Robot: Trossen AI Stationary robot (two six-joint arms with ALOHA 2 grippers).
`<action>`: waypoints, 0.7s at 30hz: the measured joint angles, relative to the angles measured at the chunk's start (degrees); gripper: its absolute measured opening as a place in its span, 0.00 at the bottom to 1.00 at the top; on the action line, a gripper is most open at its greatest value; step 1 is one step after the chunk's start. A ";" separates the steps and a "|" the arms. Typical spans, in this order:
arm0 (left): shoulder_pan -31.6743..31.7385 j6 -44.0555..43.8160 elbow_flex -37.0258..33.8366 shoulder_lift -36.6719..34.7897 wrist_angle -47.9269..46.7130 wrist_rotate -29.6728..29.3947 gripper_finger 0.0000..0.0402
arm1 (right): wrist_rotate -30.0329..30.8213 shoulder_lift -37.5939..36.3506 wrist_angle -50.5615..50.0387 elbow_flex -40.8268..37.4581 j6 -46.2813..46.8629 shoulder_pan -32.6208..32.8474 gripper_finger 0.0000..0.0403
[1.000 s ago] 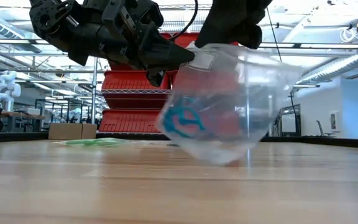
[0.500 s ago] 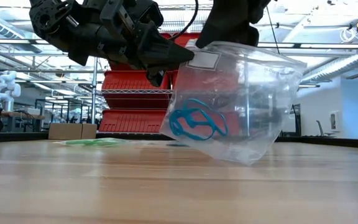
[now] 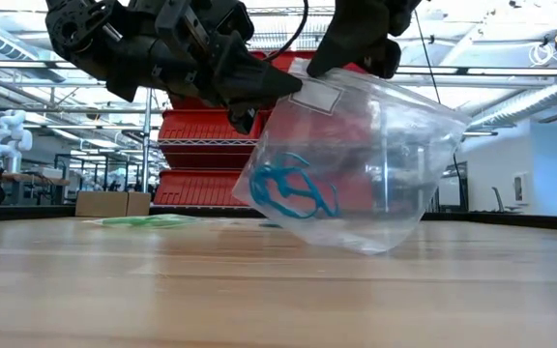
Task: Sort rubber bands
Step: Close the right transparent zip bag
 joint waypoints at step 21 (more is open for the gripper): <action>0.38 -2.97 0.00 -0.09 1.54 1.35 0.01 | 0.08 -0.04 -0.73 -0.02 0.00 0.05 0.00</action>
